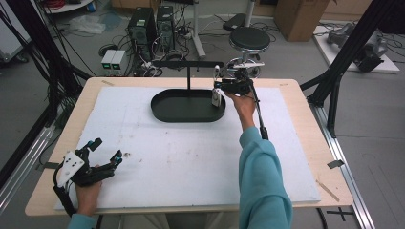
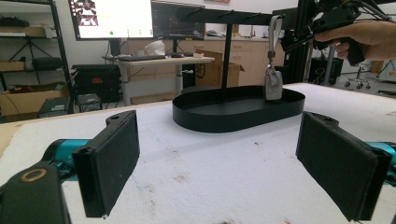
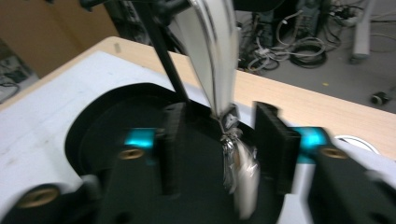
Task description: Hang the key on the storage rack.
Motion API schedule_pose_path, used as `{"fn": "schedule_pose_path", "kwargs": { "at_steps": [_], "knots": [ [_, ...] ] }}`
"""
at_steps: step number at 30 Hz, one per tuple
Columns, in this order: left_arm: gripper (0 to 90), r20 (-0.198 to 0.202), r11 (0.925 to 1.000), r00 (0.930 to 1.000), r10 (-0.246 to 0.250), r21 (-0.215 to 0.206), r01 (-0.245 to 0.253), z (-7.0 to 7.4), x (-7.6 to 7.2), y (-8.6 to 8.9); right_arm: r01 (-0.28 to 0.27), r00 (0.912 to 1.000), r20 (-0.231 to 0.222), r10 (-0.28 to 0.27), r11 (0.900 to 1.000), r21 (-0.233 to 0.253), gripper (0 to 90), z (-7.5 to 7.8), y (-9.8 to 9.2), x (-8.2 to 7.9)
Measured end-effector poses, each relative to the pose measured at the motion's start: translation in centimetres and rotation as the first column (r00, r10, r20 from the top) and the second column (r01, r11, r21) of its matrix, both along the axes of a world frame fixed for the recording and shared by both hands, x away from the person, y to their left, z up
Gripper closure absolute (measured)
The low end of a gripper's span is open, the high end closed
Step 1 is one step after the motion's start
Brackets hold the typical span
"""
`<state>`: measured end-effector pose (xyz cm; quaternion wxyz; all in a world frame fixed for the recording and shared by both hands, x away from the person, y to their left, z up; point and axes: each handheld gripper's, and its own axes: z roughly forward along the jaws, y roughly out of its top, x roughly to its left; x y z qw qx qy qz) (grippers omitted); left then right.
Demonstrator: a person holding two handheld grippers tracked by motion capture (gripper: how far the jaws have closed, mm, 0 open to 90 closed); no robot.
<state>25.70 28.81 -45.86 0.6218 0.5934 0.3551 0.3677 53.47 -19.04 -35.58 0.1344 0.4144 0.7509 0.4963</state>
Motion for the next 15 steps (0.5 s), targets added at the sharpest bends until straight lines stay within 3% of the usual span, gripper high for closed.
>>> {"fn": "schedule_pose_path", "kwargs": {
  "at_steps": [4, 6, 9, 11, 15],
  "knots": [
    [13.9, -0.001, 1.0, 1.0, 0.0, -0.001, 0.0, 0.0, 0.0, 0.0, 0.043, 0.9983, 0.041, -0.042, 0.999, -0.019, 9.7, 0.5, -0.1, -0.8],
    [13.9, 0.0, 1.0, 1.0, 0.0, -0.001, 0.0, 0.0, 0.0, 0.0, 0.038, 0.998, 0.052, -0.036, 0.998, -0.049, 0.5, 0.8, -0.2, -1.2],
    [13.9, -0.001, 1.0, 1.0, 0.001, -0.003, -0.001, 0.0, 0.0, 0.0, 0.036, 0.999, 0.031, -0.034, 0.995, -0.095, 0.7, 1.3, 0.0, -2.1],
    [13.9, -0.004, 1.0, 1.0, 0.002, -0.004, -0.002, 0.0, 0.0, 0.0, 0.001, 0.9971, 0.076, 0.008, 0.994, -0.109, 0.7, 1.6, 0.1, -3.4],
    [13.9, -0.001, 1.0, 1.0, 0.002, 0.006, -0.002, 0.0, 0.0, 0.0, -0.064, 0.9868, 0.144, 0.074, 0.995, -0.072, 0.7, 1.8, -1.1, -6.3]
  ]
}}
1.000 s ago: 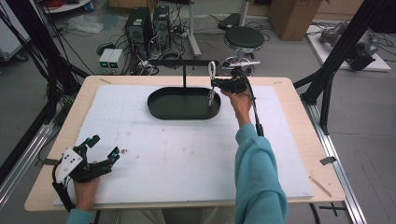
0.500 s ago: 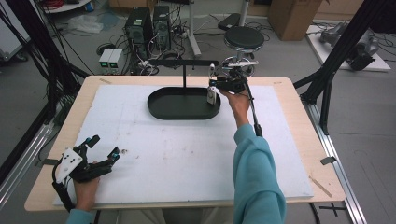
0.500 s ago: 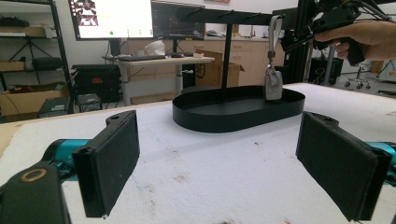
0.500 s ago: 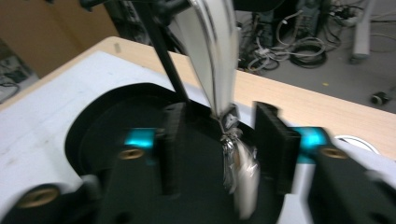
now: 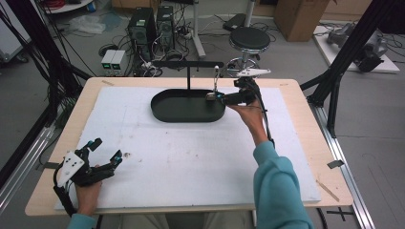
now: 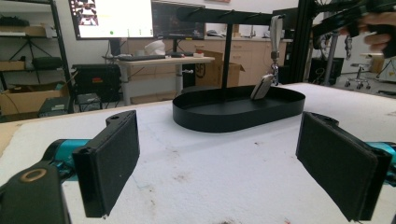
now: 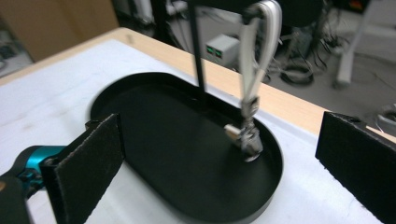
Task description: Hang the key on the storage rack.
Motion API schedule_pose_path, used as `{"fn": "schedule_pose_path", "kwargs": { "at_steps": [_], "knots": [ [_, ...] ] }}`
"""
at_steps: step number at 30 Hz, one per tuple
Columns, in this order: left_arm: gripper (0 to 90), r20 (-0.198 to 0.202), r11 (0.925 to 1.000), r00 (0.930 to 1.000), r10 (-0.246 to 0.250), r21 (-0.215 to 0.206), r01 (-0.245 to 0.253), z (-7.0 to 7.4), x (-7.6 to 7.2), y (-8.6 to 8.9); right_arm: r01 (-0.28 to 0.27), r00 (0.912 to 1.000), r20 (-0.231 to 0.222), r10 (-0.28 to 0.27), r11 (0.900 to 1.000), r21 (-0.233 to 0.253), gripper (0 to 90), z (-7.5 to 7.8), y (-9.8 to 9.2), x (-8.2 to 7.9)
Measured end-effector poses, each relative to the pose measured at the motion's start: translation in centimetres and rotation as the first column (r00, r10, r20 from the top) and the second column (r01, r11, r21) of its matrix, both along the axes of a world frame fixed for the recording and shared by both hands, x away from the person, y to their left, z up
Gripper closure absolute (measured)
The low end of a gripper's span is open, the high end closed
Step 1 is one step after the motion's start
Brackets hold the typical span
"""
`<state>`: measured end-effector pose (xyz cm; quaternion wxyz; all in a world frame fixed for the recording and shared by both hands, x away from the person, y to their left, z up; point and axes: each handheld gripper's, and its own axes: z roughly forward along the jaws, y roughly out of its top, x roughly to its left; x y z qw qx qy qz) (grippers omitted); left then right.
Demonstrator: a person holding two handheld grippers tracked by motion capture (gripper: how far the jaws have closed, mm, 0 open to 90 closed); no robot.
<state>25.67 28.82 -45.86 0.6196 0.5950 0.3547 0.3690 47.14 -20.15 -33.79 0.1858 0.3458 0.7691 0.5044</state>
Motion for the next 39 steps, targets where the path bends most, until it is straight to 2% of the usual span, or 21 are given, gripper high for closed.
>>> {"fn": "schedule_pose_path", "kwargs": {
  "at_steps": [3, 4, 7, 9, 11, 12, 14, 19, 24, 26, 27, 31, 33, 34, 36, 37, 39],
  "knots": [
    [13.9, 0.0, 1.0, 1.0, -0.001, -0.002, 0.001, 0.0, 0.0, 0.0, -0.028, 0.9987, 0.044, 0.026, 0.999, 0.031, 0.7, -0.1, -1.5, -2.4],
    [13.9, 0.001, 1.0, 1.0, 0.001, -0.001, -0.001, 0.0, 0.0, 0.0, -0.036, 0.9968, 0.072, 0.033, 0.999, 0.04, 0.7, -0.2, -2.1, -3.3],
    [13.9, 0.004, 1.0, 1.0, 0.001, 0.002, -0.001, 0.0, 0.0, 0.0, -0.061, 0.9918, 0.118, 0.051, 0.994, 0.086, 0.7, -0.7, -3.7, -5.9],
    [13.9, 0.0, 1.0, 1.0, 0.001, -0.001, -0.001, 0.0, 0.0, 0.0, -0.094, 0.9813, 0.179, 0.071, 0.988, 0.124, 0.7, -1.5, -4.9, -7.9],
    [13.9, 0.0, 1.0, 1.0, 0.001, 0.0, -0.001, 0.0, 0.0, 0.0, -0.099, 0.9737, 0.218, 0.067, 0.985, 0.139, 0.7, -2.4, -5.9, -9.6],
    [13.9, 0.003, 1.0, 1.0, 0.002, -0.001, -0.002, 0.0, 0.0, 0.0, -0.105, 0.966, 0.251, 0.062, 0.981, 0.162, 0.7, -2.9, -6.4, -10.4],
    [13.9, 0.003, 1.0, 1.0, 0.002, 0.001, -0.002, 0.0, 0.0, 0.0, -0.106, 0.9588, 0.279, 0.053, 0.978, 0.179, 0.7, -4.0, -7.2, -11.7],
    [13.9, 0.002, 1.0, 1.0, 0.002, 0.0, -0.002, 0.0, 0.0, 0.0, -0.071, 0.9621, 0.272, 0.018, 0.98, 0.183, 0.7, -6.8, -8.9, -13.9],
    [13.9, 0.004, 1.0, 1.0, 0.002, 0.002, -0.002, 0.0, 0.0, 0.0, -0.042, 0.9675, 0.253, -0.005, 0.983, 0.179, 0.7, -9.1, -9.7, -14.9],
    [13.9, 0.004, 1.0, 1.0, 0.0, 0.0, 0.0, 0.0, 0.0, -0.1, -0.033, 0.9651, 0.262, -0.016, 0.982, 0.184, 0.7, -9.8, -9.9, -15.1],
    [13.9, 0.005, 1.0, 1.0, 0.0, -0.001, 0.0, 0.0, 0.0, -0.1, -0.028, 0.9669, 0.254, -0.021, 0.982, 0.187, 0.7, -10.1, -10.0, -15.2],
    [13.9, 0.005, 1.0, 1.0, 0.0, 0.0, 0.0, 0.0, 0.0, -0.1, -0.015, 0.9594, 0.28, -0.036, 0.984, 0.18, 0.7, -11.2, -10.2, -15.6],
    [13.9, 0.005, 1.0, 1.0, 0.0, 0.0, 0.0, 0.0, 0.0, 0.0, -0.017, 0.9603, 0.276, -0.038, 0.981, 0.195, 0.7, -11.6, -10.3, -15.8],
    [13.9, 0.006, 1.0, 1.0, 0.0, 0.0, 0.0, 0.0, 0.0, -0.1, -0.006, 0.9545, 0.292, -0.058, 0.977, 0.211, 0.7, -11.6, -10.4, -16.1],
    [13.9, 0.007, 1.0, 1.0, -0.001, -0.002, 0.001, 0.0, 0.0, -0.1, -0.001, 0.9554, 0.288, -0.066, 0.975, 0.224, 0.7, -11.7, -10.5, -16.2],
    [13.9, 0.005, 1.0, 1.0, 0.0, 0.0, 0.0, 0.0, 0.0, 0.0, -0.001, 0.9526, 0.297, -0.067, 0.975, 0.222, 0.7, -11.7, -10.5, -16.2],
    [13.9, 0.005, 1.0, 1.0, 0.0, -0.004, 0.0, 0.0, 0.0, 0.0, 0.015, 0.9524, 0.294, -0.08, 0.976, 0.217, 0.7, -11.8, -10.4, -16.3]
  ]
}}
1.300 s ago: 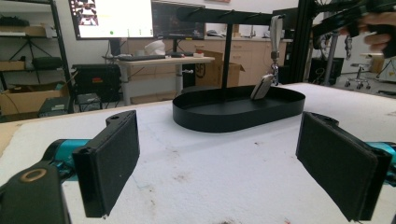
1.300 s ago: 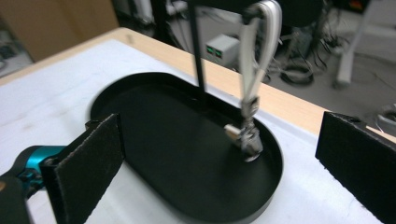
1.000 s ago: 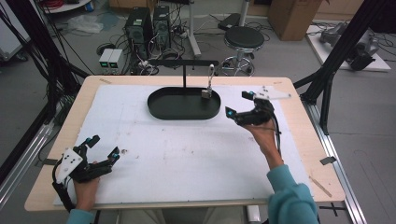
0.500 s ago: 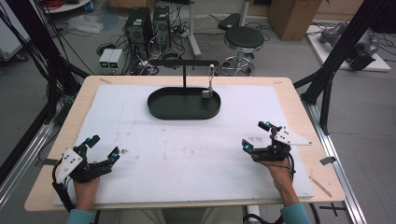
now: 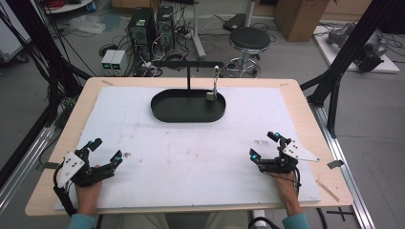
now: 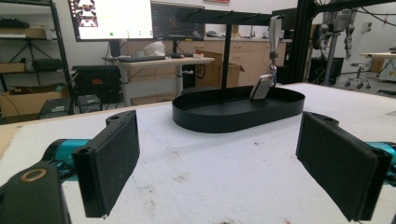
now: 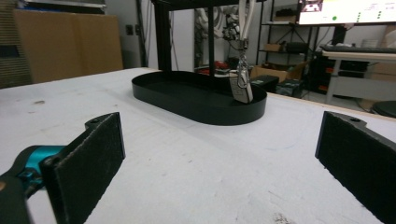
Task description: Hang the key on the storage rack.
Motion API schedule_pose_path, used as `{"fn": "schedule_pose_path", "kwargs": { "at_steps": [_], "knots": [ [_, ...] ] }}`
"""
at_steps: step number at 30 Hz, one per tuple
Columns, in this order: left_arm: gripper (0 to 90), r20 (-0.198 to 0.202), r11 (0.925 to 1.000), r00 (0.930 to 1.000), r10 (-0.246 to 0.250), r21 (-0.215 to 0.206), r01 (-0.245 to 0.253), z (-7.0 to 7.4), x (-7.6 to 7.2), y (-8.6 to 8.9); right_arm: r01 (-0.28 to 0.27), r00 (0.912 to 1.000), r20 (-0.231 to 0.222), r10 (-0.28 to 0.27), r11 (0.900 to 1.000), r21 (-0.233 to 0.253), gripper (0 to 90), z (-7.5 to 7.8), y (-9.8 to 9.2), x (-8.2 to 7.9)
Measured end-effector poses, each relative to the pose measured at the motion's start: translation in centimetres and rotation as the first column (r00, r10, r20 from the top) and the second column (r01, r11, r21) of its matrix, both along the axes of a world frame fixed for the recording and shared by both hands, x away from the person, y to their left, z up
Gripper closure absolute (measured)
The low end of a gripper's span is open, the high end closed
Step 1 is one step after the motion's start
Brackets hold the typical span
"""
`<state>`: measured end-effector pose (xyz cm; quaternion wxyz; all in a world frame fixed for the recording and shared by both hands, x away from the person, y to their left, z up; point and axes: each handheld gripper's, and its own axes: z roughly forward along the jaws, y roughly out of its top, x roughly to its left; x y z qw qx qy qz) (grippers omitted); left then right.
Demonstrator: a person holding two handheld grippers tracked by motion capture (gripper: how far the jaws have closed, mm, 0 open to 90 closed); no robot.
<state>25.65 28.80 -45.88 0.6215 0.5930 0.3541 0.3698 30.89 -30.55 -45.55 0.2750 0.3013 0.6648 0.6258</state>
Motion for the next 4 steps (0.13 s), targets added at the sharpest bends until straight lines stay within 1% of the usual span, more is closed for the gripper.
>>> {"fn": "schedule_pose_path", "kwargs": {
  "at_steps": [4],
  "knots": [
    [13.9, 0.001, 1.0, 1.0, -0.001, 0.0, 0.001, 0.0, -0.02, -0.01, 0.004, 0.9997, 0.026, -0.004, 0.999, -0.033, 0.7, -0.01, 0.29, -0.18]
  ]
}}
